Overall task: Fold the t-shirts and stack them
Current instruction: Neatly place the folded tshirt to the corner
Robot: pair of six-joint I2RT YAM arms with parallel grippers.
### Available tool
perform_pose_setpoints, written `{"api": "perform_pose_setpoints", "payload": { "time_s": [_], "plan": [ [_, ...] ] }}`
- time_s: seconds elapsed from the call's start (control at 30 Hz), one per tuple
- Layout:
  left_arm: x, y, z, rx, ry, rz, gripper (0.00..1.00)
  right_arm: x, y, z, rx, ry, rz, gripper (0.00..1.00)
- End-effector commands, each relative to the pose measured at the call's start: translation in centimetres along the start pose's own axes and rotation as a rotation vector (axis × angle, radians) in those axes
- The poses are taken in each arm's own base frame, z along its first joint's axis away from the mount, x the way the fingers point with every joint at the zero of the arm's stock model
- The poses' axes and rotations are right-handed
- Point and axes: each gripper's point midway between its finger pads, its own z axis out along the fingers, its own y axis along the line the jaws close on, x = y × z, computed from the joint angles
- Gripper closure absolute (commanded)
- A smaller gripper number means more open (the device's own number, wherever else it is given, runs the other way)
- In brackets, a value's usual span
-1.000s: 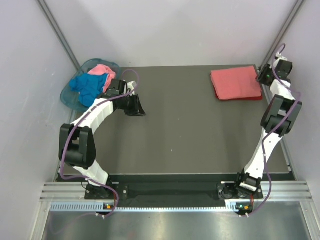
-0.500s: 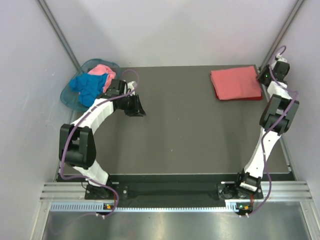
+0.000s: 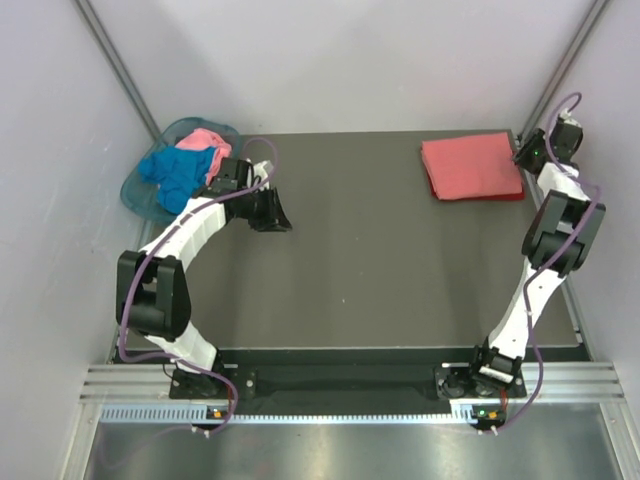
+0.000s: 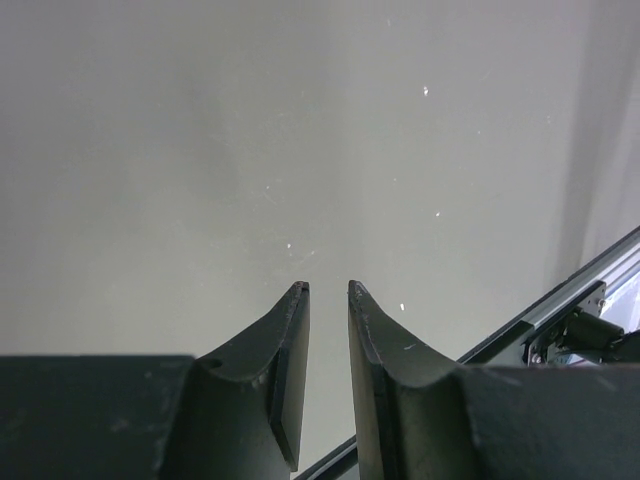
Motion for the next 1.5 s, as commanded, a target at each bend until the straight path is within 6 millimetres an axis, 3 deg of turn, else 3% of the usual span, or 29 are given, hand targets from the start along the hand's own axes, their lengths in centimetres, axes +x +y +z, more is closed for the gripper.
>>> {"api": "perform_pose_setpoints", "payload": {
  "time_s": [0.0,0.13,0.2,0.23,0.3,0.33,0.4,0.5,0.8,1.13,1.3,1.33,1.37,1.43,1.47],
  "plan": [
    [-1.7,-1.6,-1.9,0.037,-0.093,0.059,0.73,-7.0,4.7,-5.7,-0.052,-0.175,0.007,0.55],
    [-1.5,-1.7,-1.7,0.051,-0.08,0.057,0.73,-4.2,8.2,-8.0,-0.139,-0.108,0.031,0.57],
    [-1.3,-1.7,-1.6,0.057,-0.073,0.057,0.73,-2.9,11.0,-9.5,-0.208,-0.084,0.015,0.62],
    [-1.3,-1.7,-1.6,0.058,-0.071,0.056,0.73,-0.6,12.4,-9.8,-0.238,-0.037,0.003,0.65],
    [-1.4,-1.7,-1.6,0.056,-0.076,0.06,0.73,0.7,14.2,-11.1,-0.277,-0.019,-0.012,0.66],
    [-1.4,-1.4,-1.7,0.044,-0.077,0.058,0.73,3.3,15.3,-11.3,-0.297,0.032,-0.022,0.67],
    [-1.3,-1.6,-1.8,0.046,-0.077,0.064,0.73,4.8,16.8,-12.3,-0.332,0.045,-0.04,0.68],
    [-1.4,-1.7,-2.1,0.051,-0.087,0.069,0.73,9.2,17.3,-12.7,-0.333,0.126,-0.067,0.78],
    [-1.7,-1.6,-2.3,0.04,-0.098,0.077,0.73,14.4,15.9,-11.1,-0.315,0.204,-0.091,0.85],
    [-2.0,-1.4,-2.5,0.027,-0.107,0.078,0.73,14.4,16.8,-11.1,-0.297,0.241,-0.129,0.85],
    [-2.8,-3.2,-3.6,0.098,-0.159,0.11,0.73,13.2,17.3,-15.4,-0.254,0.25,-0.181,0.82],
    [-2.7,-3.7,-3.9,0.116,-0.169,0.119,0.73,14.0,18.8,-16.7,-0.266,0.263,-0.212,0.79],
    [-2.9,-4.2,-4.3,0.138,-0.179,0.116,0.73,12.9,19.5,-18.6,-0.282,0.24,-0.217,0.77],
    [-3.3,-5.5,-5.2,0.184,-0.215,0.132,0.72,13.6,20.0,-21.1,-0.293,0.257,-0.231,0.7],
    [-3.3,-6.6,-5.7,0.233,-0.218,0.127,0.72,12.3,20.9,-23.4,-0.327,0.208,-0.24,0.69]
  ]
}}
